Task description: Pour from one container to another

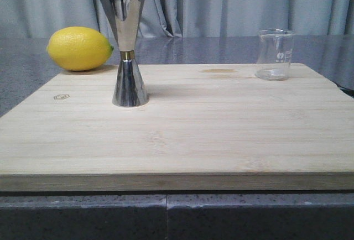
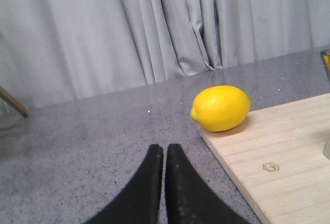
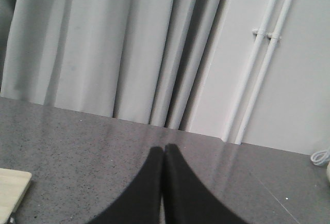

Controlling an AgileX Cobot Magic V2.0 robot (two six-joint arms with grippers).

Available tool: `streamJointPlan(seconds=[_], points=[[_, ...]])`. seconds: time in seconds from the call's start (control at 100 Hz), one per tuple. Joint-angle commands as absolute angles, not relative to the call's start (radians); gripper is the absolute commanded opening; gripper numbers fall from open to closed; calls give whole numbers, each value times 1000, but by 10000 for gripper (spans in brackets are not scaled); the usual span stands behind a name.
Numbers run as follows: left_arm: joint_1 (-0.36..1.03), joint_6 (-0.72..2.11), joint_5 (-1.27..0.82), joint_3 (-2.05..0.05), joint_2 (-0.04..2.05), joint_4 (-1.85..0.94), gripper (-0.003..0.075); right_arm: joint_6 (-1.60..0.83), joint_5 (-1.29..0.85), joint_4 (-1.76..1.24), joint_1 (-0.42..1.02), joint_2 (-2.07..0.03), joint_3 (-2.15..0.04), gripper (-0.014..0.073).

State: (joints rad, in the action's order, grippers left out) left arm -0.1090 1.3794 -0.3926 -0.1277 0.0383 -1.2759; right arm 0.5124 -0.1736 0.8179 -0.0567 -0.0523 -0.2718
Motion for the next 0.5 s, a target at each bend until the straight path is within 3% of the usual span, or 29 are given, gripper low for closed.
streamJointPlan(seconds=[0.0,0.1,0.2,0.49], points=[[-108,1280,-322,-165,47,-1289,-19,507,-121,824,-60,-66,-297,-72],[-108,1286,-228,-170,47,-1401,-19,507,-121,824,-60,-66,-297,-72],[-108,1250,-234,-178,47,-1271,-18,507,-121,824,-60,-66,-297,-71],[-108,367,-252,-191,47,-499,-19,507,-121,824,-60,-66,-297,-72]])
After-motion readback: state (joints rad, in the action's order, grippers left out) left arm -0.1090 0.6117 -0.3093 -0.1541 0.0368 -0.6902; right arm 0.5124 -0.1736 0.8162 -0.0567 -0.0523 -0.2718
